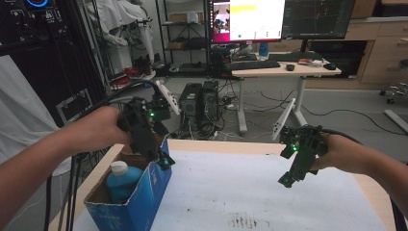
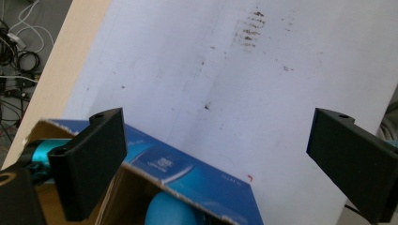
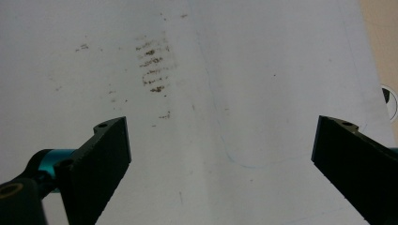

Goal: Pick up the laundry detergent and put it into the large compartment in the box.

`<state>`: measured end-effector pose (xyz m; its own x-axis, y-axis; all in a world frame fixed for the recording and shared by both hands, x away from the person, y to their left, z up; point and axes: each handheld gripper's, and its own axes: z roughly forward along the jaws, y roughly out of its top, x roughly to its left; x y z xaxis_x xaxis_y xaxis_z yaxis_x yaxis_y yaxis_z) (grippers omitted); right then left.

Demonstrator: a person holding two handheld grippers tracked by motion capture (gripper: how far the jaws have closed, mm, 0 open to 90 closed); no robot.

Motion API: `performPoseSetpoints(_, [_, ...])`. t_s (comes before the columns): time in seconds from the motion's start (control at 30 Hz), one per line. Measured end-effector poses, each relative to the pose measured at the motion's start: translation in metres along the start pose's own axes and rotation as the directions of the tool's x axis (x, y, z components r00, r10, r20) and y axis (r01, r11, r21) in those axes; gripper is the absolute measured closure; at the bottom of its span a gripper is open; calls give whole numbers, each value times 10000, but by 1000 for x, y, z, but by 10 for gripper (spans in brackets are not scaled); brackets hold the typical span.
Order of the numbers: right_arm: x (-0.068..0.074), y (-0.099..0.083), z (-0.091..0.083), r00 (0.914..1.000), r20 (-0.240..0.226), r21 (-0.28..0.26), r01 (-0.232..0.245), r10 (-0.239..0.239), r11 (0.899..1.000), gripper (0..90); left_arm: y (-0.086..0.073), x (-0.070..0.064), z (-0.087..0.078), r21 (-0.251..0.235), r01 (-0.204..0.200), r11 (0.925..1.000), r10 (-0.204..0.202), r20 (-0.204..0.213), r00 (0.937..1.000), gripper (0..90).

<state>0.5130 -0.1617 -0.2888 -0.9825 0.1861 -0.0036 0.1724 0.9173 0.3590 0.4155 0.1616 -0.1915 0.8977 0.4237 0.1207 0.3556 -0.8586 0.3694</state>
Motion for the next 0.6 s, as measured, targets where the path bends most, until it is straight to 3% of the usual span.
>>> performPoseSetpoints(0.1, [1,-2,-1,10000,43,-11,-70,70,10000,40,7,-2,11,135,-194,9997,196,-87,9998,16])
performPoseSetpoints(0.4, [4,-4,-4,10000,73,-158,-3,5,9999,40,24,-3,33,392,-388,9985,381,189,9991,16])
performPoseSetpoints(0.5, [6,-5,-3,10000,54,-189,-1,2,9998,40,33,2,48,648,-465,9968,440,405,9982,16])
performPoseSetpoints(0.6, [9,-5,-2,10000,33,-112,-72,73,9999,40,38,4,58,1000,-747,9922,731,200,9971,16])
